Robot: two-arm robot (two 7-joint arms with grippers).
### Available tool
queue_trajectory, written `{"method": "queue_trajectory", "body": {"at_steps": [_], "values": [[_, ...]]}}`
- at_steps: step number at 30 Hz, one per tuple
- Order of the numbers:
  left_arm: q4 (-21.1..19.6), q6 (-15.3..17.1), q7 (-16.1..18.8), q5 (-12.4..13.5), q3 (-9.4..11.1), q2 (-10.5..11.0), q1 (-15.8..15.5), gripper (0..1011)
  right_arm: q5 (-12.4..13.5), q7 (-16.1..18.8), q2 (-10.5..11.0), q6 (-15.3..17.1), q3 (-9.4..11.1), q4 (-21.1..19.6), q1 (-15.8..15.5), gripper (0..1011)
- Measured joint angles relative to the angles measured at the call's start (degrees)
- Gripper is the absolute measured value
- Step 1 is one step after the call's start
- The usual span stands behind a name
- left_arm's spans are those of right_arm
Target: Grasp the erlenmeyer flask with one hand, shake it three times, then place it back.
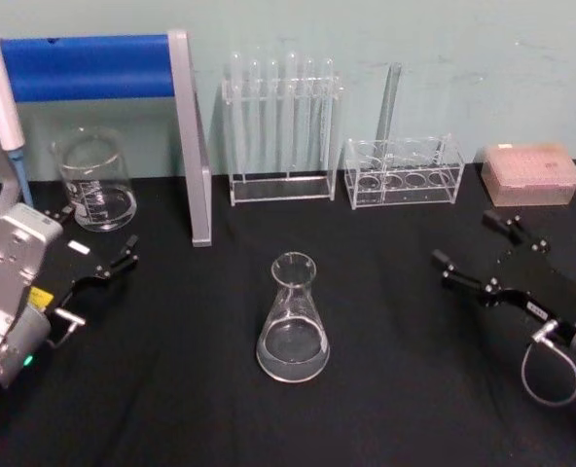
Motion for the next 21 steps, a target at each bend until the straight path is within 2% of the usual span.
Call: {"method": "queue_trajectory", "body": {"at_steps": [3,9,21], "values": [[0.0,0.0,0.0,0.0,0.0,0.0,0.0,1001,1.83,3.13,0.52,-0.01,0.23,-0.86,-0.88,1002],[0.0,0.0,0.0,0.0,0.0,0.0,0.0,1000,3.76,8.5,0.84,0.03,0.12,-1.59,-1.6,1003],[0.0,0.0,0.0,0.0,0.0,0.0,0.0,1001,3.87,15.63,-1.29,1.21,-2.08,-0.32,0.44,1002]]}}
